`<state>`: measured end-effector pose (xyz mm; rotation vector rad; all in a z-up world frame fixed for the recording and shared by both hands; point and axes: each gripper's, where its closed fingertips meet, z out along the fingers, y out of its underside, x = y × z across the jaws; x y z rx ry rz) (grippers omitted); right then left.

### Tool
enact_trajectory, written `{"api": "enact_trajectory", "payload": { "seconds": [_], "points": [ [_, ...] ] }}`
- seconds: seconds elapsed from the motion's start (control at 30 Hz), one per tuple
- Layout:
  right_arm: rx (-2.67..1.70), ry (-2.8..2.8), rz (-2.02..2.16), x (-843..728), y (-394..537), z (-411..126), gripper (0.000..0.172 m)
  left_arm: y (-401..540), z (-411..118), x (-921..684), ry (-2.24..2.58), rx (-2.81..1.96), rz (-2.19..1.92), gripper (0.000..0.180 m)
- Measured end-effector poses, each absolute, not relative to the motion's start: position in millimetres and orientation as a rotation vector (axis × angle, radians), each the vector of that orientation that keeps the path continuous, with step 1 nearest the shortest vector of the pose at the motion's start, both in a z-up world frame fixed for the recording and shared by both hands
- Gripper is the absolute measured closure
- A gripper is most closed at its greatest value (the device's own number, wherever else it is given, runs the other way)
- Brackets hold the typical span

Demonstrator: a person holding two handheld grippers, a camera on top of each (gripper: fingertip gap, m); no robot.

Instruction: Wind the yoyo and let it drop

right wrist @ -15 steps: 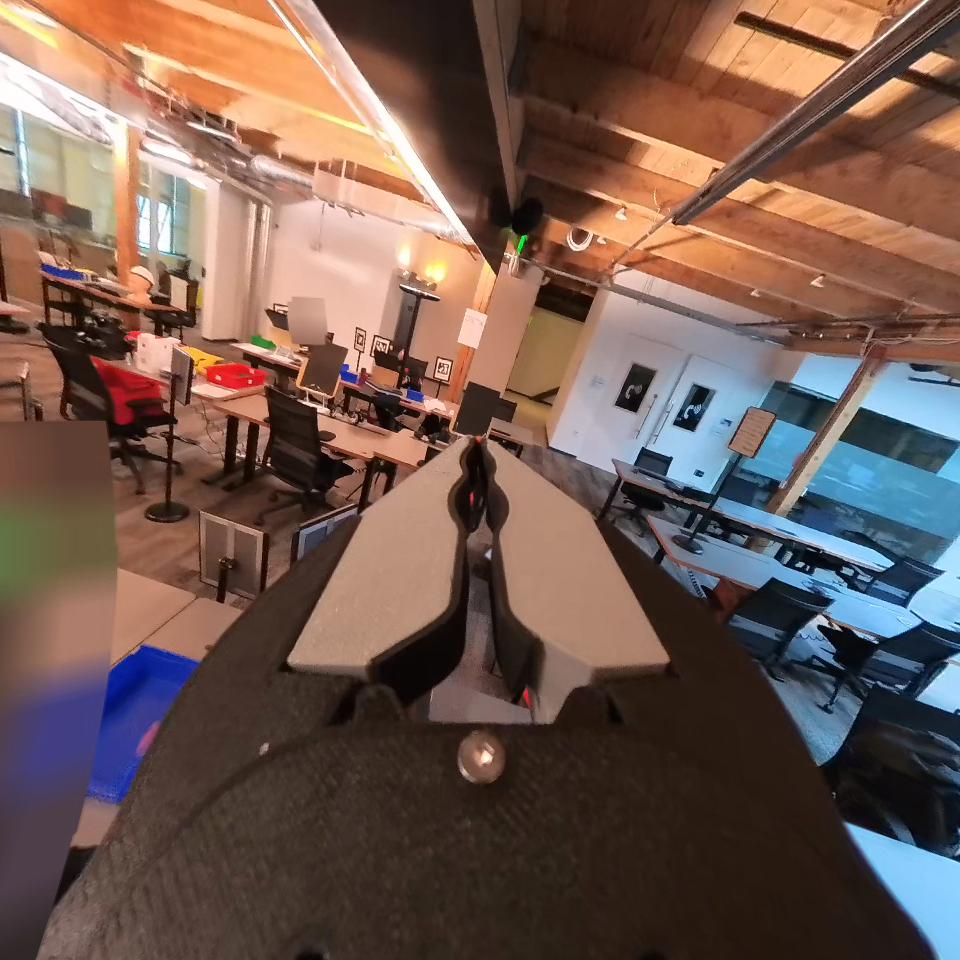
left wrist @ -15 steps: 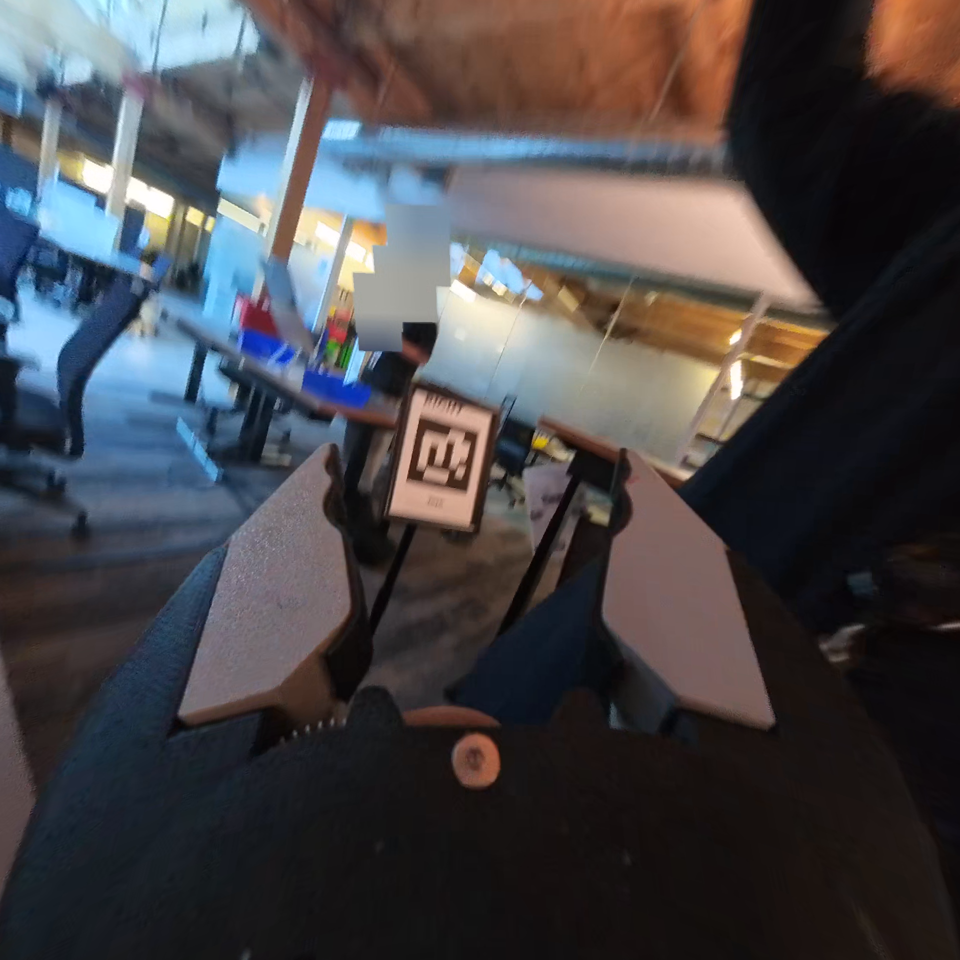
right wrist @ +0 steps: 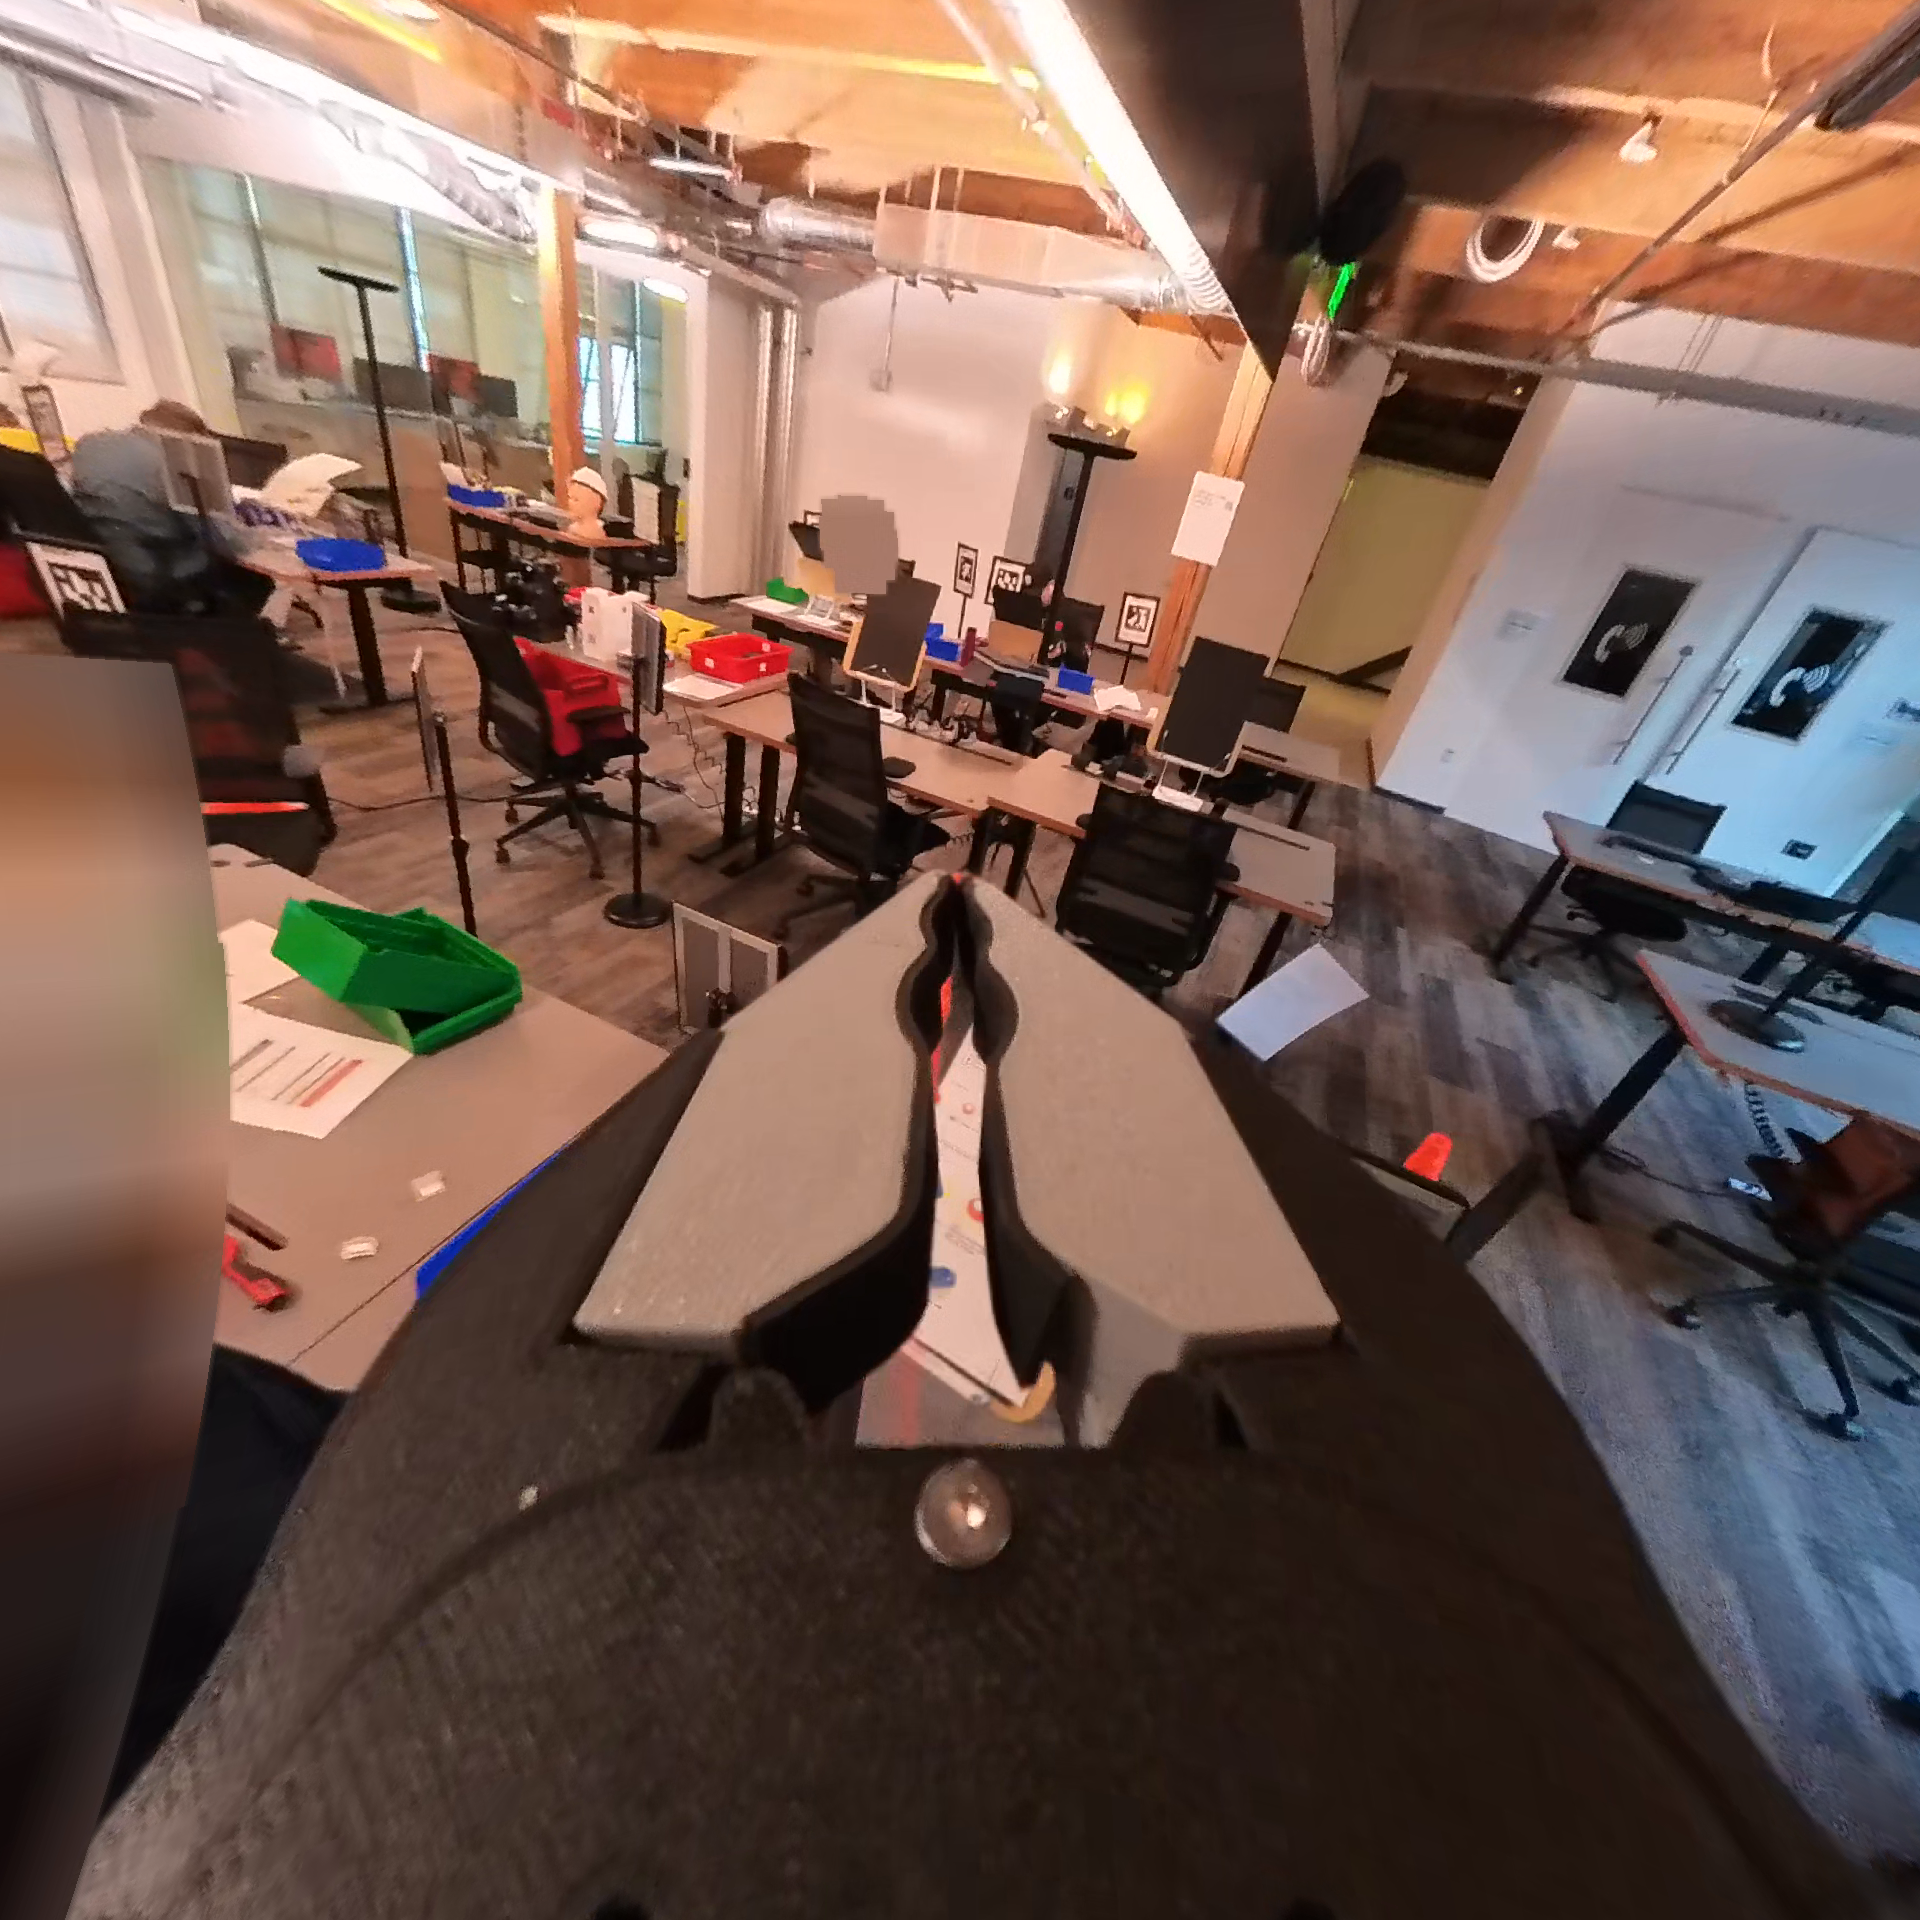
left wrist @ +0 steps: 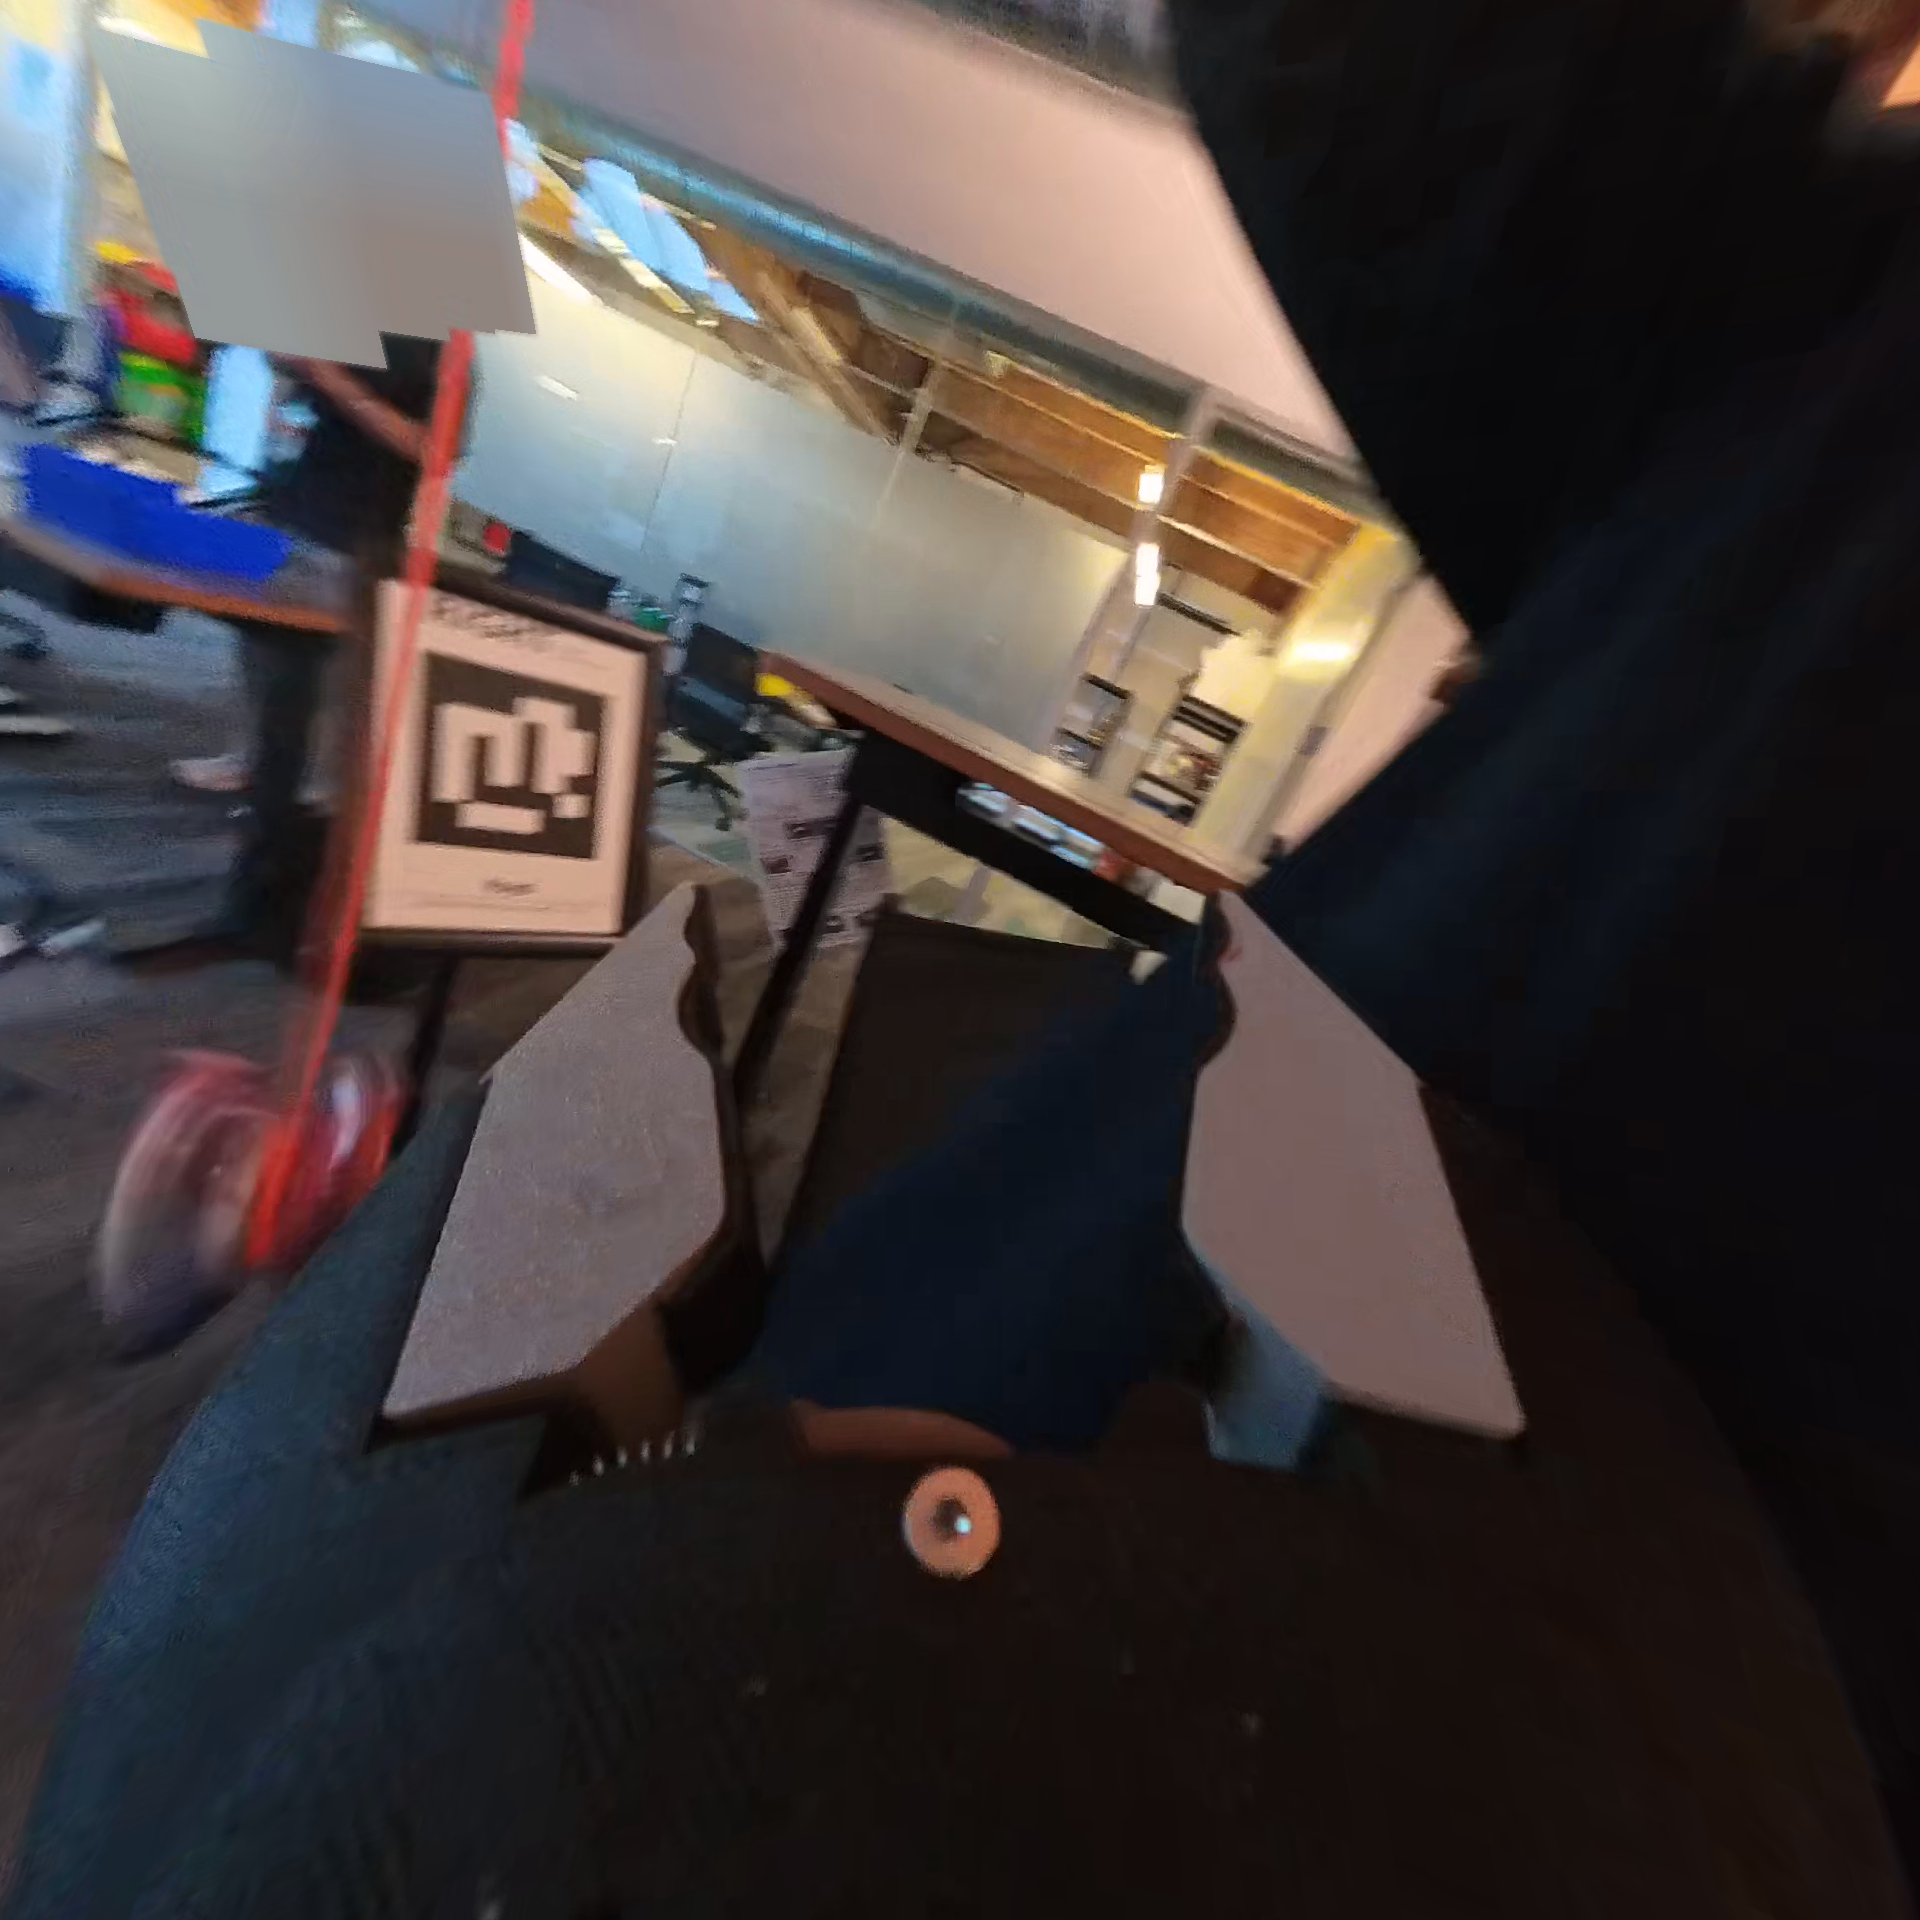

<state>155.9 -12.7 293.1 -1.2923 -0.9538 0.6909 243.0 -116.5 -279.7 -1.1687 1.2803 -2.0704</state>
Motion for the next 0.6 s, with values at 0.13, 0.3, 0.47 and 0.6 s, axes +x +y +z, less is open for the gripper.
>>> {"api": "enact_trajectory", "payload": {
  "seconds": [0.13, 0.3, 0.47, 0.6],
  "points": [
    [-1.305, -0.92, 0.653, 169.8, -12.3, 291.9, 0.172, -70.3, -334.0, 283.5, 1.28, -1.438, -1.902, 0.101],
    [-1.226, -0.785, 0.499, 232.9, -34.6, 355.8, 0.172, -43.1, -382.3, 246.1, 1.262, -1.543, -1.58, 0.115],
    [-1.089, -0.693, 0.51, 287.7, -64.8, 407.7, 0.172, 1.1, -394.9, 234.0, 1.217, -1.638, -1.426, 0.109],
    [-1.116, -0.748, 0.547, 288.0, -59.3, 387.3, 0.172, 15.2, -362.7, 261.2, 1.186, -1.548, -1.539, 0.109]
  ]
}}
